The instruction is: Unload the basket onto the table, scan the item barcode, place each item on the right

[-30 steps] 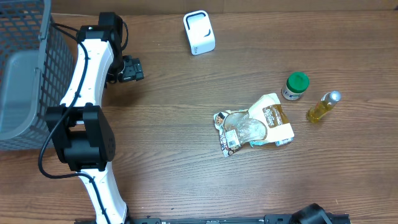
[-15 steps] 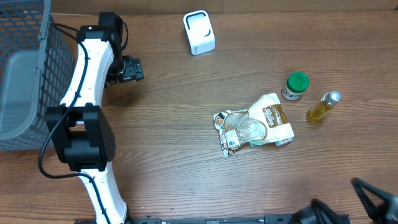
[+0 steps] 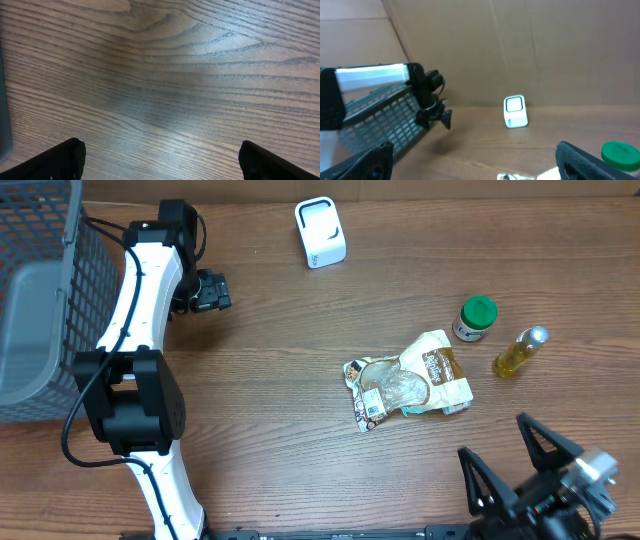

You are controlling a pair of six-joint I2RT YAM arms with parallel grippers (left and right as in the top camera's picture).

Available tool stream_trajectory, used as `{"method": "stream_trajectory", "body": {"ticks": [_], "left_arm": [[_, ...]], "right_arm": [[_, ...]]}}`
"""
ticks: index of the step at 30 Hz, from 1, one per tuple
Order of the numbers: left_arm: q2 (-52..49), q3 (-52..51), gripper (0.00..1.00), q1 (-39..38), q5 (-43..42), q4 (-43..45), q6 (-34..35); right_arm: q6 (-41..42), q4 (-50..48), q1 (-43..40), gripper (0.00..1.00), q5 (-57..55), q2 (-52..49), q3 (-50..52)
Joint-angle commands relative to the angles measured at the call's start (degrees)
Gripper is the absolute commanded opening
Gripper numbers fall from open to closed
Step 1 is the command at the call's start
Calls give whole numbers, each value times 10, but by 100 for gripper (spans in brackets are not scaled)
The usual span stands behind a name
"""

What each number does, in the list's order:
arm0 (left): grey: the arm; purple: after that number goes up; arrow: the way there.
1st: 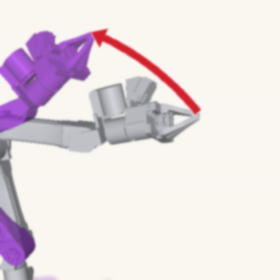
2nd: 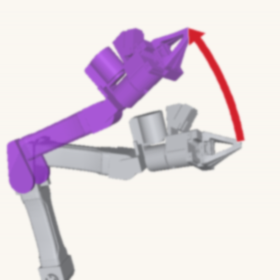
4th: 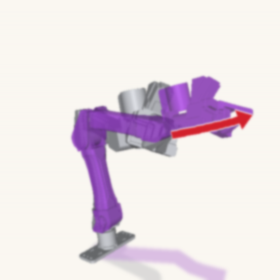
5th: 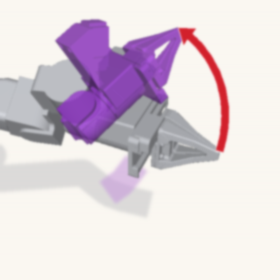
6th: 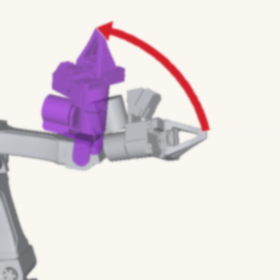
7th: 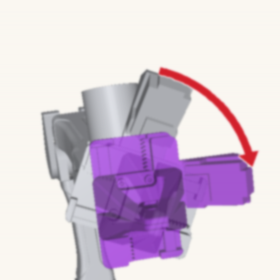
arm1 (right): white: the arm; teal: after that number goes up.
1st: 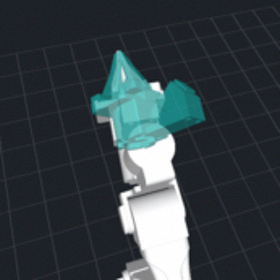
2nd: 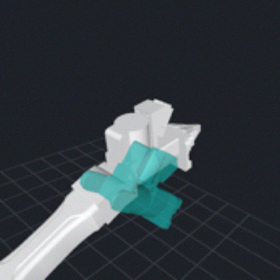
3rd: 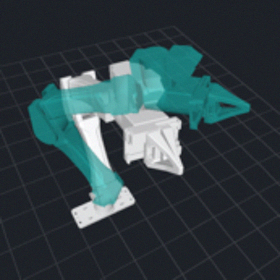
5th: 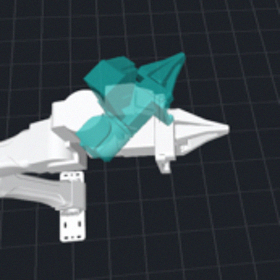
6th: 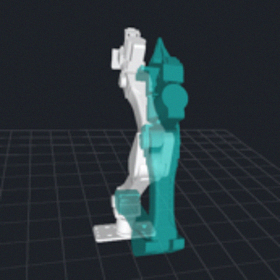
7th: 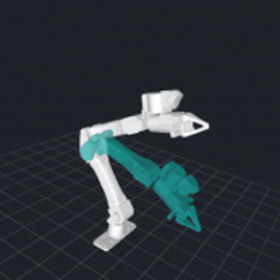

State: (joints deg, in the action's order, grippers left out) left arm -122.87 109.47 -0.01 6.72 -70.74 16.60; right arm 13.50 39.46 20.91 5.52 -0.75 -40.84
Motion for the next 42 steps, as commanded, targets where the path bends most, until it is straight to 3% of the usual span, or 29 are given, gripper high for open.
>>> {"method": "stream_trajectory", "body": {"ticks": [1,9,20,24,33,38,42], "left_arm": [[13,1,99,0,6,-1,8],[13,1,99,0,6,-1,8],[13,1,100,0,6,-1,8],[13,1,100,0,6,-1,8],[13,1,100,0,6,-1,8],[13,1,99,0,6,-1,8],[13,1,100,0,6,-1,8]], "right_arm": [[-4,-78,-8,100,1,5,57],[-163,-425,-35,100,37,5,223],[-183,-457,-118,100,31,5,320],[-183,-540,-122,100,31,6,405],[-185,-348,-157,100,17,6,404],[-261,-351,-160,100,12,6,404],[-267,-351,-154,100,12,6,404]]}}
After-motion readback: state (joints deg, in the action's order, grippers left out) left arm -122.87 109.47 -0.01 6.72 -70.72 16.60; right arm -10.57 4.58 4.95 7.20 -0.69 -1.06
